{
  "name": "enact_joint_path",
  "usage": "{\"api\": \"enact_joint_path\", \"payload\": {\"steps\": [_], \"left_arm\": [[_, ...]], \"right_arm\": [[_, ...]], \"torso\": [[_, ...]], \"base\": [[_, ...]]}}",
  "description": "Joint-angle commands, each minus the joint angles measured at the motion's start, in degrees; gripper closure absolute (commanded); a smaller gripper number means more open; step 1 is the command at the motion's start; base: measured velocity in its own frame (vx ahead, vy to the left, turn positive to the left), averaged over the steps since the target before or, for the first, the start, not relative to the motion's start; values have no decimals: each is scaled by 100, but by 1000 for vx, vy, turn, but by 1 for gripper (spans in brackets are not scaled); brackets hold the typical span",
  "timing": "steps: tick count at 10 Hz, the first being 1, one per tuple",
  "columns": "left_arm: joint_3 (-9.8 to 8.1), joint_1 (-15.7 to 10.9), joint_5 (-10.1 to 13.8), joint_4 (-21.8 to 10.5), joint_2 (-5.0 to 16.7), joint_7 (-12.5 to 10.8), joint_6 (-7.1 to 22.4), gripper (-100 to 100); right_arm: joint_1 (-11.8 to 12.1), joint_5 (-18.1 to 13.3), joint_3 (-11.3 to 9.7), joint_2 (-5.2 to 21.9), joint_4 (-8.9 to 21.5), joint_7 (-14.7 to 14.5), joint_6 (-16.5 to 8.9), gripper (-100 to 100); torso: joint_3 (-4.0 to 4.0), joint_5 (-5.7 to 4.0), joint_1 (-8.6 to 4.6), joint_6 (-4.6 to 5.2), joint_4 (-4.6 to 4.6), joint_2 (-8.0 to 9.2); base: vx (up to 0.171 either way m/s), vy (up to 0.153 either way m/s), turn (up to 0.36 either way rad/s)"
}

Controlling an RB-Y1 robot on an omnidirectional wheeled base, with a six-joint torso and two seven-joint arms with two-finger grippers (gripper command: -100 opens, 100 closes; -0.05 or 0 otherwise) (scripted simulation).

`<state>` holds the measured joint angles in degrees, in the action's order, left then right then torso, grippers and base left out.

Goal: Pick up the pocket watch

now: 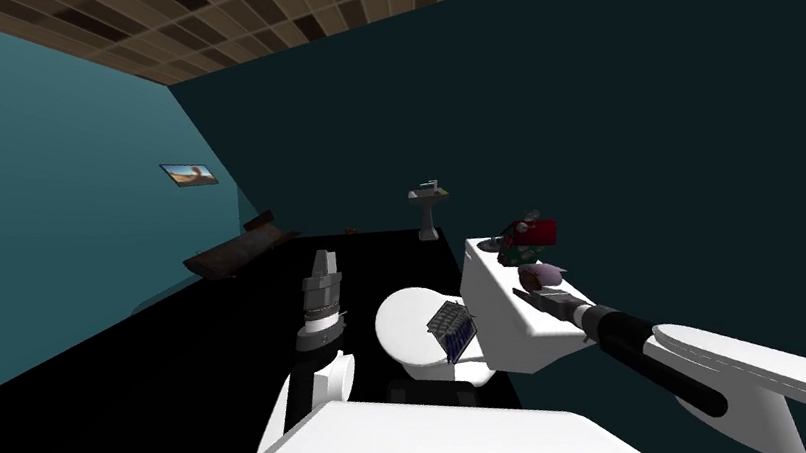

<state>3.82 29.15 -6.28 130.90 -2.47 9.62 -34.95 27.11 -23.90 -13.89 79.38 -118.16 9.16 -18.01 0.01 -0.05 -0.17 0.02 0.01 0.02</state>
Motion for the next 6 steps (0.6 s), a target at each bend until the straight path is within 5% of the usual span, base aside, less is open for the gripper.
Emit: {"api": "enact_joint_path", "payload": {"steps": [1, 6], "left_arm": [[0, 0, 0, 0, 0, 0, 0, 0], [0, 0, 0, 0, 0, 0, 0, 0]], "right_arm": [[-92, -68, -176, 34, -38, 107, -126, -100], [-624, -461, -935, 259, -272, 663, -735, -100]], "torso": [[0, 0, 0, 0, 0, 0], [1, 3, 6, -2, 2, 0]], "base": [[-1, -33, 12], [-5, -28, 25]]}}
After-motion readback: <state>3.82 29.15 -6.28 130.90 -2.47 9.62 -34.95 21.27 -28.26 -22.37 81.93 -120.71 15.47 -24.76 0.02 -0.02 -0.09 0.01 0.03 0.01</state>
